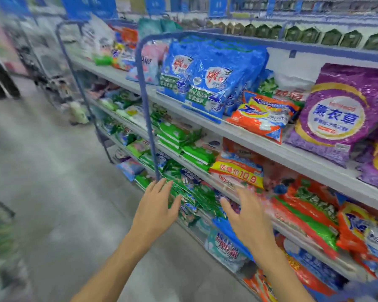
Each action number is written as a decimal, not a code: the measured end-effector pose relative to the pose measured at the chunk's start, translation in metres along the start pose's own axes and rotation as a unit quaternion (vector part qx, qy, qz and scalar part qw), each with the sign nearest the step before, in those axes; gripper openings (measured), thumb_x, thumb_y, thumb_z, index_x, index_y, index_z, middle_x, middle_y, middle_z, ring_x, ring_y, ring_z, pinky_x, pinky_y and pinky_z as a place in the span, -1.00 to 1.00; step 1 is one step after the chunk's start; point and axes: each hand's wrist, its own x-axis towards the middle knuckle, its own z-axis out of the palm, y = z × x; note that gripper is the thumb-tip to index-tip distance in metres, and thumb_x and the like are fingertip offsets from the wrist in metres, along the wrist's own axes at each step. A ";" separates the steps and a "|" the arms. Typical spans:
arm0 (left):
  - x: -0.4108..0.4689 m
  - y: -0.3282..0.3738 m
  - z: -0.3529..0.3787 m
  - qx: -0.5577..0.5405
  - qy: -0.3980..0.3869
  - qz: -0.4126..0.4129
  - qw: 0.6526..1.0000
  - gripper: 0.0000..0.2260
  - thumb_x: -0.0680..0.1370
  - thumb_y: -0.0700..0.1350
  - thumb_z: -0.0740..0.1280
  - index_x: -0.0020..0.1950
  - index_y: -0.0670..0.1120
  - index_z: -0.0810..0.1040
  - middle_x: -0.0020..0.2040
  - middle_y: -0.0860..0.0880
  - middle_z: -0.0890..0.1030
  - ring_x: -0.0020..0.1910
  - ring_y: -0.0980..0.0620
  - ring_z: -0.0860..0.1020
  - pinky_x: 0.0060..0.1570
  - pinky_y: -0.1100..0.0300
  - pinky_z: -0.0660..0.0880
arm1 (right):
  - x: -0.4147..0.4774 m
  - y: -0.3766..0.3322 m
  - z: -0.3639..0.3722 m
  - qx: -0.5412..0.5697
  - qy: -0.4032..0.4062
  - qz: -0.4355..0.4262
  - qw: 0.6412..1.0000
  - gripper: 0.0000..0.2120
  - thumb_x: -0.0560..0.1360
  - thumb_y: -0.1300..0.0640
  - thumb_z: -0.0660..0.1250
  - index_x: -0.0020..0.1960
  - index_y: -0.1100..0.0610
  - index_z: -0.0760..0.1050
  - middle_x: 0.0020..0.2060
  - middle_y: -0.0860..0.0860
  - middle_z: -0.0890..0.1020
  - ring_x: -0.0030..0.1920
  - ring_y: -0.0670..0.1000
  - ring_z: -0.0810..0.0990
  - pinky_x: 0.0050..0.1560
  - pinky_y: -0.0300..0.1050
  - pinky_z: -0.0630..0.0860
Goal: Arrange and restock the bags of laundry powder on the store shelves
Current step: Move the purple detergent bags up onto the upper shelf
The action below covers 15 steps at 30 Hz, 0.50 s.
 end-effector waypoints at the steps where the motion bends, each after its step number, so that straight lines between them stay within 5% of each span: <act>1: -0.002 -0.010 -0.002 -0.001 0.013 -0.007 1.000 -0.54 0.63 0.07 0.30 0.44 -0.18 0.50 0.43 -0.16 0.52 0.44 -0.18 0.44 0.51 0.01 0.24 | 0.006 -0.007 0.008 0.001 -0.007 -0.012 1.000 -0.39 0.63 -0.28 0.15 0.56 0.04 0.30 0.51 -0.05 0.41 0.50 -0.01 0.34 0.49 -0.03 0.29; 4: -0.006 -0.041 -0.010 -0.001 0.055 -0.038 0.998 -0.54 0.57 0.07 0.28 0.31 -0.22 0.60 0.28 -0.18 0.63 0.29 -0.19 0.56 0.41 0.00 0.38 | 0.022 -0.034 0.032 0.015 -0.033 -0.043 0.998 -0.40 0.65 -0.26 0.17 0.57 0.04 0.30 0.51 -0.06 0.41 0.51 -0.02 0.35 0.48 -0.05 0.31; 10: 0.013 -0.114 -0.021 -0.005 0.071 -0.108 0.992 -0.55 0.63 0.06 0.32 0.46 -0.13 0.49 0.45 -0.10 0.50 0.47 -0.14 0.40 0.51 0.00 0.28 | 0.067 -0.093 0.088 0.024 -0.076 -0.085 0.993 -0.41 0.65 -0.25 0.16 0.58 0.01 0.26 0.52 -0.08 0.39 0.51 -0.07 0.32 0.44 -0.10 0.31; 15: 0.044 -0.193 -0.037 -0.027 0.066 -0.149 0.986 -0.49 0.65 0.19 0.17 0.52 -0.04 0.42 0.51 -0.01 0.43 0.54 -0.06 0.31 0.51 0.04 0.27 | 0.114 -0.163 0.142 0.010 -0.098 -0.103 0.990 -0.46 0.66 -0.24 0.17 0.54 -0.02 0.29 0.45 -0.12 0.44 0.45 -0.11 0.36 0.34 -0.21 0.33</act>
